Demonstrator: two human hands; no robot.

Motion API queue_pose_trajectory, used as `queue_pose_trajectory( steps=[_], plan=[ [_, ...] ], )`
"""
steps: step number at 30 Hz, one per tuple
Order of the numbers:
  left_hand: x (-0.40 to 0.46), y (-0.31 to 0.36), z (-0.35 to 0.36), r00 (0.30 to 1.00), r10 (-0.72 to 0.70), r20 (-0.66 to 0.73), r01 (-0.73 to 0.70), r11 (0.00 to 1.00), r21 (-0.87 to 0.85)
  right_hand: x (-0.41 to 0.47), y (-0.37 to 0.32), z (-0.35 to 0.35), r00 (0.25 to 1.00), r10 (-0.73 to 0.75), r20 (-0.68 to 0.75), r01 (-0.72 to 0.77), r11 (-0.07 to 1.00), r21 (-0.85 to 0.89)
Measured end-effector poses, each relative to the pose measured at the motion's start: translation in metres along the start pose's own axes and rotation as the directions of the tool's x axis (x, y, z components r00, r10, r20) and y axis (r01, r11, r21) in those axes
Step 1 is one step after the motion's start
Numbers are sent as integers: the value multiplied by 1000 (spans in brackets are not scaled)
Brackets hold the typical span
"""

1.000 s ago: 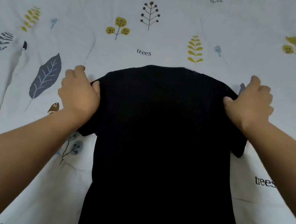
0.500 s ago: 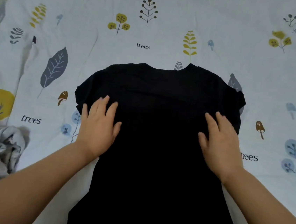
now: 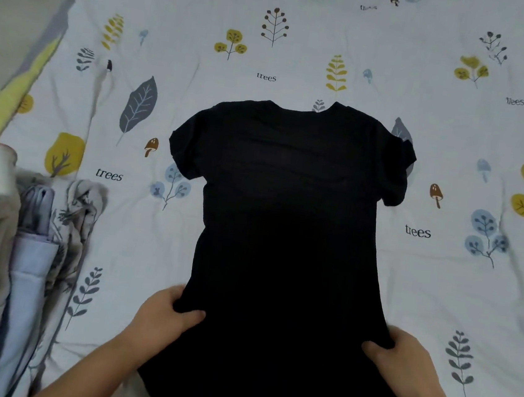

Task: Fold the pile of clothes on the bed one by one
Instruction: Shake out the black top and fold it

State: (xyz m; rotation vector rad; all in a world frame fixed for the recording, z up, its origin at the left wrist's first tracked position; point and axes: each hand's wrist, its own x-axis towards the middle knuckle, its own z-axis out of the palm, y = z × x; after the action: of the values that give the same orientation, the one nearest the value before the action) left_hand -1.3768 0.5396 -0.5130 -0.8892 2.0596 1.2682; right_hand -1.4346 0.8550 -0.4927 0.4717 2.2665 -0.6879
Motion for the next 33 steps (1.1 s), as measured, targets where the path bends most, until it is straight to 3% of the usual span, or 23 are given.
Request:
queue_pose_trajectory(
  steps=[4,7,9,11,14,15,17,20,23,26,29,33],
  plan=[
    [-18,-13,-7,991,2,133,18,988,-151,-15,13,1,998,-60,12,59,995,77],
    [-26,-29,-13,999,0,45,4,996,-89,-23,27,-3,998,-35,-48,37,999,38],
    [-30,-40,-22,1000,3,10,-3,1000,30,-26,35,-7,998,7,-64,-8,1000,-18],
    [-30,-49,-30,997,-33,64,22,986,167,-26,37,-9,998,66,-16,-67,990,-127],
    [-28,-53,-37,981,-127,146,51,898,438,-24,33,-6,985,166,55,-141,939,-315],
    [-24,-49,-38,982,-140,125,49,833,551,-22,29,-6,984,171,49,-144,929,-341],
    [-14,-27,-37,996,-79,-51,93,726,681,-14,17,-11,992,125,-26,-126,927,-352],
    [15,21,-36,927,154,-342,53,849,525,7,-10,-21,976,-34,-216,-26,964,-265],
    [54,64,-41,851,230,-472,-43,926,374,39,-48,-34,921,-179,-347,117,974,-193],
    [94,96,-51,789,247,-562,-60,942,329,85,-83,-54,856,-239,-458,189,970,-153],
    [130,116,-64,749,246,-615,-34,941,336,133,-110,-76,830,-207,-518,179,978,-104],
    [169,122,-83,788,231,-570,1,926,377,178,-133,-95,848,-151,-508,113,988,-104]
  ],
)
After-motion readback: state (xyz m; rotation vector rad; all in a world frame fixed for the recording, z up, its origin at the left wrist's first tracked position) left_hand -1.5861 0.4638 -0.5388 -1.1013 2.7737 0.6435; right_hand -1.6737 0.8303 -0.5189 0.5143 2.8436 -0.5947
